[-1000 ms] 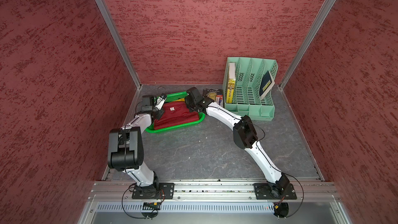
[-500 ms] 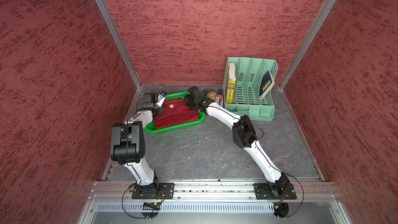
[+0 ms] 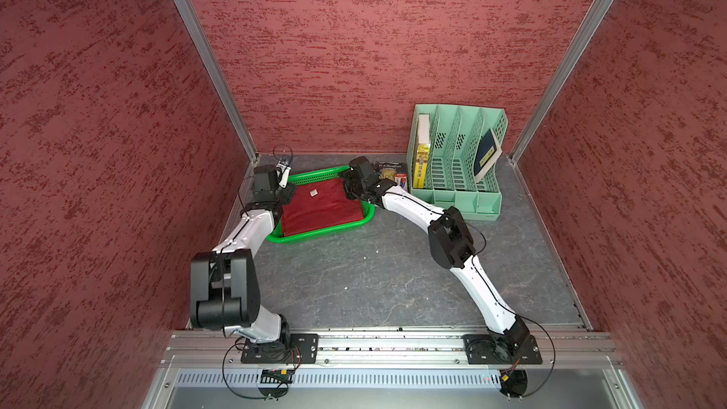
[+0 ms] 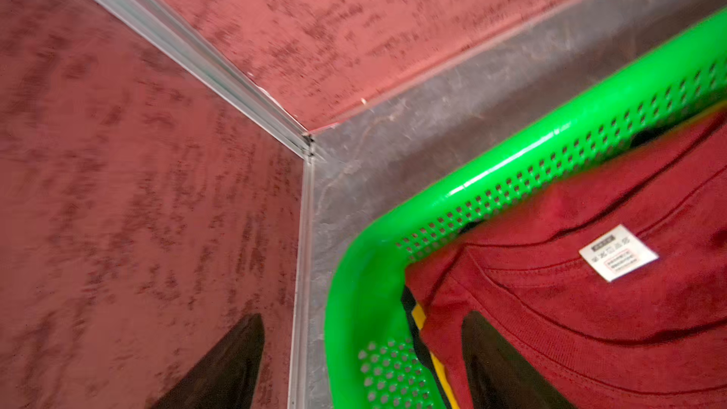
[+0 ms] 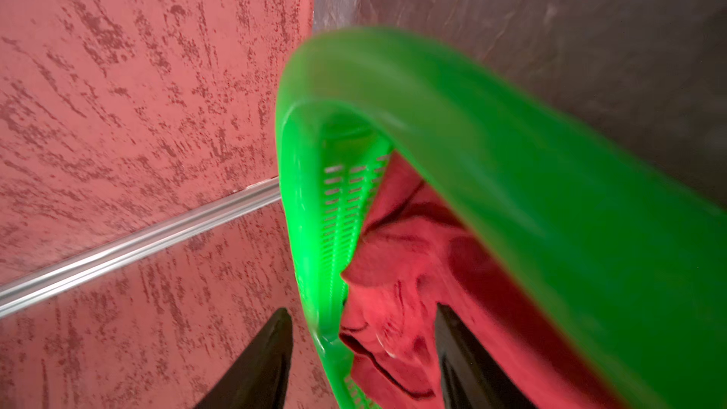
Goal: Put the folded t-shirts into the basket
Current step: Place the T-shirt in the bin.
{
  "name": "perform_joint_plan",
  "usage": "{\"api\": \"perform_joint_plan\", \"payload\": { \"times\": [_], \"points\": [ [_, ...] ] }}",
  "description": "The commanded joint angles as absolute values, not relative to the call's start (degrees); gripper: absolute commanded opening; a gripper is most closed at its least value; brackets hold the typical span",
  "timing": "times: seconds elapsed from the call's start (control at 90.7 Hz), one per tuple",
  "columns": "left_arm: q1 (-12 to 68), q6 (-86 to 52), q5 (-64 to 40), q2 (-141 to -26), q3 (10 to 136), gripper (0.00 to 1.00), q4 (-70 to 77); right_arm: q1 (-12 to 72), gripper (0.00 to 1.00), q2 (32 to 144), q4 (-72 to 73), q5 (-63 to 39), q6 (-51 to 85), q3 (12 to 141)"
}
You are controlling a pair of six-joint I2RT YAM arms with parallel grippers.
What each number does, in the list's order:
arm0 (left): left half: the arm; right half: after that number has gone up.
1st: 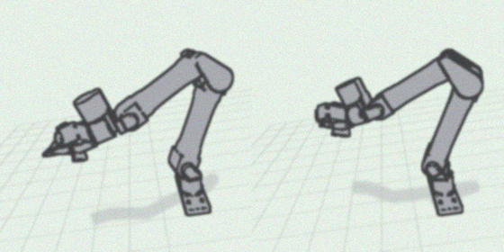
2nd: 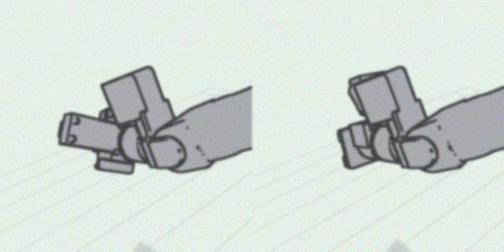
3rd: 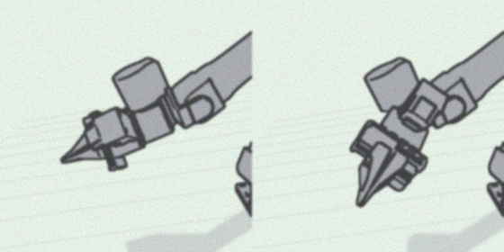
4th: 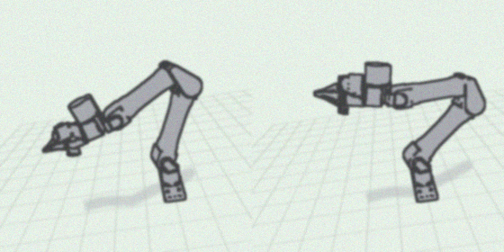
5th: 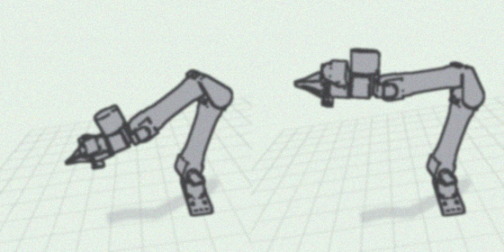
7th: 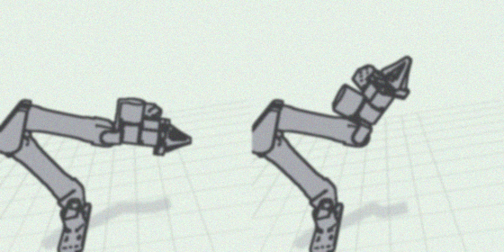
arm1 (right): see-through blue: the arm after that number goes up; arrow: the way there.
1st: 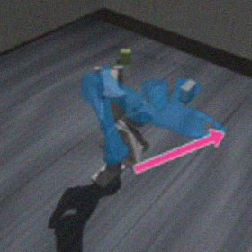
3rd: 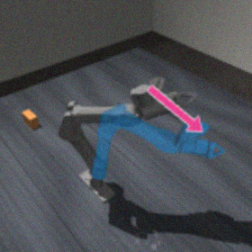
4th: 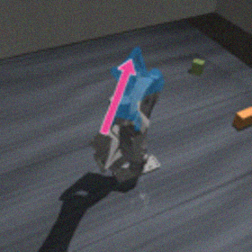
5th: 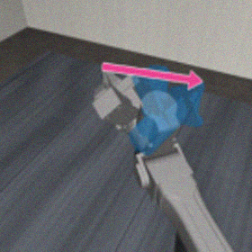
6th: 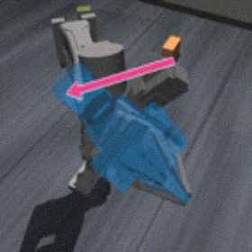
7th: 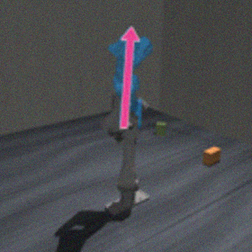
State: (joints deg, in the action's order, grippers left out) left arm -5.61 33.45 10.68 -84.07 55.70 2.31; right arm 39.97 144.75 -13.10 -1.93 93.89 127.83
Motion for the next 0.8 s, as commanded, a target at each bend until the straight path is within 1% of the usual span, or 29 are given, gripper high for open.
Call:
{"api": "perform_joint_plan", "payload": {
  "times": [0.0,0.055,0.088,0.143,0.242,0.342,0.408,0.529,0.595,0.683,0.794],
  "points": [
    [-6.0,25.4,12.9,-75.8,55.2,0.88,-2.0,39.2,0.61,135.0,-6.8,-4.9,85.4,122.2],
    [-6.3,19.8,11.4,-72.8,55.3,0.97,-6.7,39.0,0.61,132.1,-5.0,-6.5,81.7,118.4],
    [-6.4,15.4,11.4,-71.5,55.6,1.00,-8.7,38.9,0.61,130.7,-4.2,-7.5,79.2,116.5],
    [-6.8,9.3,10.1,-69.2,56.0,1.00,-12.4,38.8,0.61,128.2,-4.4,-9.3,74.8,113.8],
    [-7.2,-0.1,3.8,-65.5,56.9,1.00,-17.8,38.7,0.63,123.7,-8.6,-10.9,65.3,110.4],
    [-7.1,-7.5,-1.6,-60.7,56.3,1.00,-20.6,38.7,0.69,118.3,-13.6,-9.5,55.6,105.9],
    [-7.1,-11.3,-2.1,-57.3,55.2,1.00,-22.4,38.7,0.72,114.2,-16.9,-7.2,50.0,102.5],
    [-7.0,-15.5,2.4,-55.0,55.1,1.00,-28.9,38.7,0.75,109.1,-26.0,-3.5,40.2,98.1],
    [-6.9,-16.0,2.1,-55.2,55.7,1.00,-31.4,38.8,0.75,107.2,-28.9,-3.7,35.4,94.8],
    [-6.2,-18.8,-1.1,-55.3,55.1,1.00,-31.5,39.5,0.75,106.1,-32.9,-5.8,30.5,92.7],
    [-3.7,-18.7,-9.3,-55.0,50.7,1.00,-26.4,40.5,0.74,108.3,-38.9,-6.4,26.8,94.5]
  ]
}}
